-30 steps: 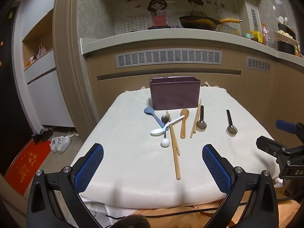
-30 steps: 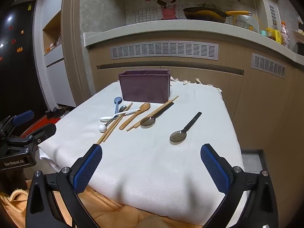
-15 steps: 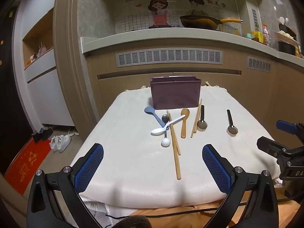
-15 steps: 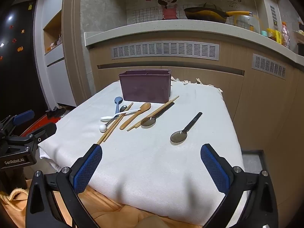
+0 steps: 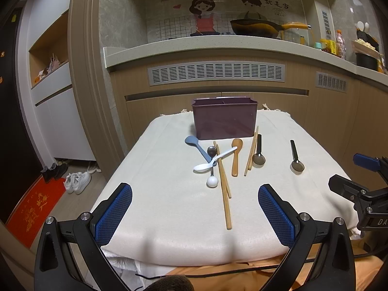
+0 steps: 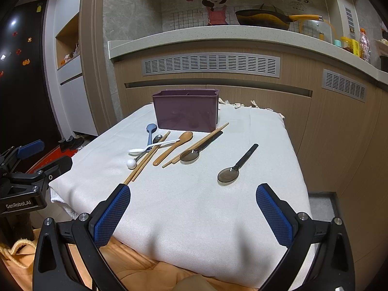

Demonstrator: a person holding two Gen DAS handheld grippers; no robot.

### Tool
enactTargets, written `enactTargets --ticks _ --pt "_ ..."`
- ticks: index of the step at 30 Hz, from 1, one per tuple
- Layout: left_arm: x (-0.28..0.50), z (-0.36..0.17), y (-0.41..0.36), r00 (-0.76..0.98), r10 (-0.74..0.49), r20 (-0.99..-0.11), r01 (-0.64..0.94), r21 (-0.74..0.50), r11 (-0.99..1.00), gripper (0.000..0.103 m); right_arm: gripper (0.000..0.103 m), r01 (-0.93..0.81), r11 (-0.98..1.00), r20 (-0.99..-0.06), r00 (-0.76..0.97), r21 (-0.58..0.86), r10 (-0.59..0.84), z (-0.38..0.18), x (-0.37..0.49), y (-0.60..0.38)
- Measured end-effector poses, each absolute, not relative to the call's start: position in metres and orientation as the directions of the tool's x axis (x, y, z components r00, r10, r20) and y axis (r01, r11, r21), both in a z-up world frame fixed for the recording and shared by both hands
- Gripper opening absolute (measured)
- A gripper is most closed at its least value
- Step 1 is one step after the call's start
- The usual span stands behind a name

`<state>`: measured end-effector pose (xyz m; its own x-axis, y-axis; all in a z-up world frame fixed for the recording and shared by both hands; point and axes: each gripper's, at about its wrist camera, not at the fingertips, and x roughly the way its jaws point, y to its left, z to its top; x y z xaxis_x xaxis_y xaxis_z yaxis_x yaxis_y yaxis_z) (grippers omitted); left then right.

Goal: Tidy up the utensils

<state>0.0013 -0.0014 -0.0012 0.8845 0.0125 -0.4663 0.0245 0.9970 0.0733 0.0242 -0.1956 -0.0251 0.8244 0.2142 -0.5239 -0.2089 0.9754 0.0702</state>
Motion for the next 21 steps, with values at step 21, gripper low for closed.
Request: enactTargets --ticks 21 --pt "0.0032 -0.0042 0.0033 0.881 0.013 -0.473 0.022 0.069 0.997 0.103 0.103 -0.216 0.974 -0.520 0.825 0.069 0.220 -0.0227 0.0233 -0.1937"
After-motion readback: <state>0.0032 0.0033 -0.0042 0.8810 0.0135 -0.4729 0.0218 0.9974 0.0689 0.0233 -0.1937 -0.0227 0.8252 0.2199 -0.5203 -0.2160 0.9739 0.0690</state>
